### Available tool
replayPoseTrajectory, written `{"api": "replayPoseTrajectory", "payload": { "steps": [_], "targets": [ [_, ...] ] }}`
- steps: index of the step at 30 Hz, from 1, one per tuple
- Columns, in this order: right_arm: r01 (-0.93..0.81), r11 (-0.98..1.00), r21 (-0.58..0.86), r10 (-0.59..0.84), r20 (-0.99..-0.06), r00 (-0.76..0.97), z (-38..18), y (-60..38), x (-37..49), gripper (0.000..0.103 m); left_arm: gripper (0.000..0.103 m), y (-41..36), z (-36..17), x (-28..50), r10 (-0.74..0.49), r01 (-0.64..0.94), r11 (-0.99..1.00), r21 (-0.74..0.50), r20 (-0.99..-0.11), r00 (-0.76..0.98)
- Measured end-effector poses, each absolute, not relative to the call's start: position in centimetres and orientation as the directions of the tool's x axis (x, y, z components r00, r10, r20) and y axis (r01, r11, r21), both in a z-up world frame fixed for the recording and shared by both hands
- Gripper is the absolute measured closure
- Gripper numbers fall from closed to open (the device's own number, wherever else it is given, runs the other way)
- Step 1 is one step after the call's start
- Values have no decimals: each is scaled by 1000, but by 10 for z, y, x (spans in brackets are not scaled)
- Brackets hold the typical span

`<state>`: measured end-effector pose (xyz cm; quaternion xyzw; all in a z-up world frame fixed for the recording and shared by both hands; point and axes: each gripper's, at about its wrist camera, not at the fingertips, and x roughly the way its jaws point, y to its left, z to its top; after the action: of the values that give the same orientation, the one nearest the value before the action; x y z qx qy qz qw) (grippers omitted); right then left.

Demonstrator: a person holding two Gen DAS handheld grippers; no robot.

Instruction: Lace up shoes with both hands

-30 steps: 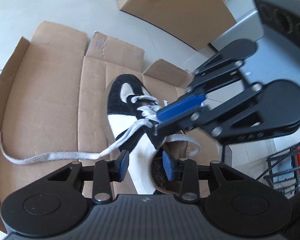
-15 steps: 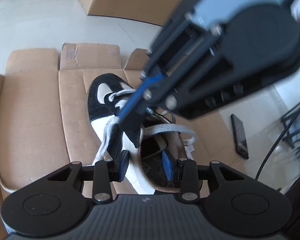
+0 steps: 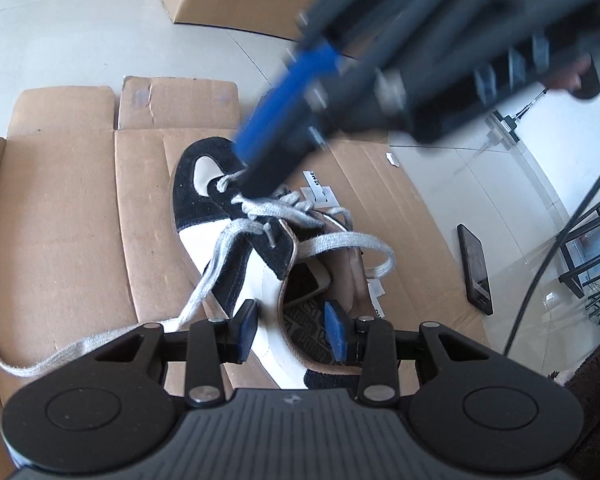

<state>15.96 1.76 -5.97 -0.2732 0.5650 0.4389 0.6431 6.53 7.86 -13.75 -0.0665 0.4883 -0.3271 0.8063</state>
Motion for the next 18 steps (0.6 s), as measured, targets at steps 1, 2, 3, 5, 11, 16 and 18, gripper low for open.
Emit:
{"api": "replayPoseTrajectory", "payload": {
  "steps": [1,2,3,5,11,16,18],
  "targets": [
    [-871,468,148,252,-967,-29,-62,16,158,83,66,79,-138,66,-593,462,777,-428,-744,307],
    [-870,469,149,245,-969,-34,-66,14,156,83,66,78,-138,66,-593,461,777,-429,-745,306],
    [-870,470,151,242,-970,-37,-70,12,156,83,66,78,-138,66,-593,461,777,-428,-745,306],
    [-869,470,156,240,-970,-45,-75,11,155,83,66,81,-135,65,-590,461,778,-427,-748,304],
    [-871,458,176,257,-965,-60,-92,9,156,97,66,81,-132,63,-574,469,785,-404,-760,306],
    [-853,478,209,310,-949,-59,-98,5,161,100,66,75,-133,60,-546,481,797,-365,-775,318],
    [-828,507,242,341,-938,-65,-95,5,166,100,66,74,-134,57,-536,493,799,-345,-779,325]
  ]
}}
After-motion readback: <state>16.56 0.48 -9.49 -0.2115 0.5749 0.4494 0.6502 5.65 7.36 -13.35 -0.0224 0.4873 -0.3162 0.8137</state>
